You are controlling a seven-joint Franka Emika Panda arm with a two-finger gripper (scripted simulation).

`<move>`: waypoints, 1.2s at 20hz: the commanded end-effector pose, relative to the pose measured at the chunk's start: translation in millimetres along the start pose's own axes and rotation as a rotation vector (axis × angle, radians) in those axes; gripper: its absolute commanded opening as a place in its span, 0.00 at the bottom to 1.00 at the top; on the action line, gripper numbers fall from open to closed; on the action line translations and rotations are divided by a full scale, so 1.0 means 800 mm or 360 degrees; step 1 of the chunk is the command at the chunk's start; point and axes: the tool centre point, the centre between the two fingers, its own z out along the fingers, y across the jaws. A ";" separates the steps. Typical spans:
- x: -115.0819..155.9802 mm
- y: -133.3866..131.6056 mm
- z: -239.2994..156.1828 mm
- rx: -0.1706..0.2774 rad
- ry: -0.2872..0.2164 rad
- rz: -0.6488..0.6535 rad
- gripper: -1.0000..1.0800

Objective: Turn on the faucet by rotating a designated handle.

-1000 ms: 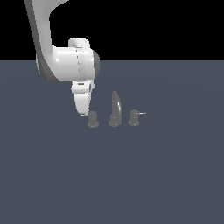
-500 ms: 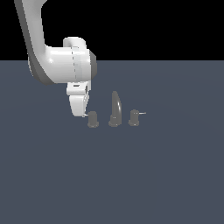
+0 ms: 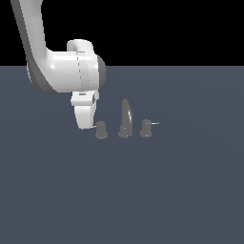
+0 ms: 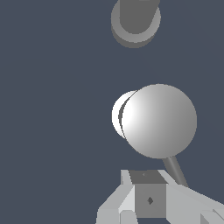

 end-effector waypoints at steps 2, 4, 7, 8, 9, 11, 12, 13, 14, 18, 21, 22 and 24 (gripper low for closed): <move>0.003 0.024 0.000 -0.0034 0.0008 -0.0001 0.00; 0.004 0.033 0.000 -0.0036 0.0008 -0.0002 0.00; 0.004 0.041 -0.001 -0.0038 0.0008 -0.0003 0.00; -0.009 0.033 0.000 -0.0022 -0.0005 -0.0024 0.00; -0.004 0.036 0.000 -0.0023 -0.0004 -0.0022 0.00; 0.006 0.042 0.000 -0.0027 -0.0002 -0.0018 0.00; 0.011 0.045 0.000 -0.0028 -0.0001 -0.0017 0.00; 0.017 0.048 0.000 -0.0030 0.0001 -0.0015 0.00; 0.022 0.051 -0.001 -0.0031 0.0002 -0.0013 0.00; 0.043 0.064 -0.001 -0.0038 0.0007 -0.0005 0.00; 0.022 0.059 -0.001 -0.0028 -0.0011 -0.0049 0.00; 0.032 0.058 -0.001 -0.0030 -0.0008 -0.0043 0.00; 0.052 0.055 -0.001 -0.0033 -0.0003 -0.0030 0.00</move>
